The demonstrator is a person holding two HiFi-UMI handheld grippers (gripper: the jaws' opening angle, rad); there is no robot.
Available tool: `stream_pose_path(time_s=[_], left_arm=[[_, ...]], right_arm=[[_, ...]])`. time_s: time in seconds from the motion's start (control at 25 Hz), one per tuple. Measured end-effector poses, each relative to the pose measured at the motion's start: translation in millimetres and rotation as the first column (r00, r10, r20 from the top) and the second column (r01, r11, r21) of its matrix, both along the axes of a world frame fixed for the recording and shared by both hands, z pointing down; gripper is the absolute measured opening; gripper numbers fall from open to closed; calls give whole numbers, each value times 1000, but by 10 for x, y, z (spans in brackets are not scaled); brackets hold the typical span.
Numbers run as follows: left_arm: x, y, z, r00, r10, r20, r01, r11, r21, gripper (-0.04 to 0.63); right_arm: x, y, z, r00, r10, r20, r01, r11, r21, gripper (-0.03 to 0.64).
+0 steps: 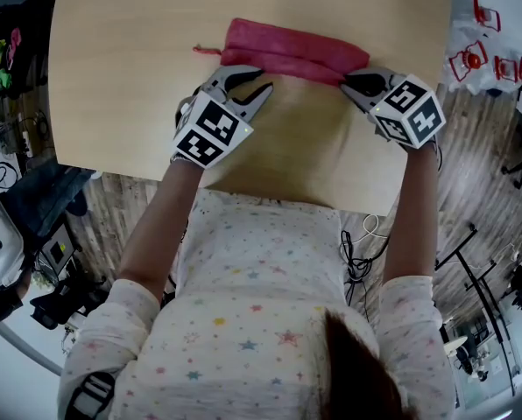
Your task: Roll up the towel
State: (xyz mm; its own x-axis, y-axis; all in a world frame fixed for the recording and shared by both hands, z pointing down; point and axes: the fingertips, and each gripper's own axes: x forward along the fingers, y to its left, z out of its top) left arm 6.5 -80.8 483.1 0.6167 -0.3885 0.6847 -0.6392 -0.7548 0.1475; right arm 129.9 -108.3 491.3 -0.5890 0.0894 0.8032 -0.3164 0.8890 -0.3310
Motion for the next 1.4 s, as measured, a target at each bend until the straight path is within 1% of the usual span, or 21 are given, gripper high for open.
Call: stream_pose_path(time_s=[0.12,0.2,0.28,0.36,0.52,0.8,0.88,1.0,1.16,1.28,1.4], left_arm=[[74,50,84,999,47,0,-47,999,-24,95],[125,92,150,997,77,-3,-77,996,-54,95],[156,119,197,996,89,-5,-89,993,-75,95],[151,78,179,998,68,-2,-68,996,-57,95],[117,-82,46,1000,10,-8,-10,1000,7,95],[123,-287,2,1000,-1,-8,1,999,39,95],[112,-313,24,1000,-11,-6,12,999,40,95],[115,-386,-28,1000,-21,-15,22,998,60,95],[95,-466,-38,998,-54,-23,56,996,75,95],[72,-517,1,997,-77,-19,78,995,70,95],[64,-559,31,995,-96,-18,97,994,59,95]], right_arm=[[-19,-17,-4,1000,19,16,-18,999,-39,33],[-23,-33,-9,999,32,25,-30,998,-58,34],[-21,-47,-22,998,46,34,-43,996,-74,32],[-11,-58,-44,997,59,42,-55,995,-88,33],[42,-47,-64,997,68,43,-63,991,-118,32],[56,-88,-35,996,74,41,-68,989,-128,38],[56,-113,-39,995,92,47,-85,988,-130,44],[50,-143,-42,990,126,56,-118,985,-129,59],[54,-203,-42,981,179,69,-172,980,-97,72],[70,-286,-82,975,208,79,-207,978,-30,82],[95,-348,-172,971,218,97,-224,973,58,95]])
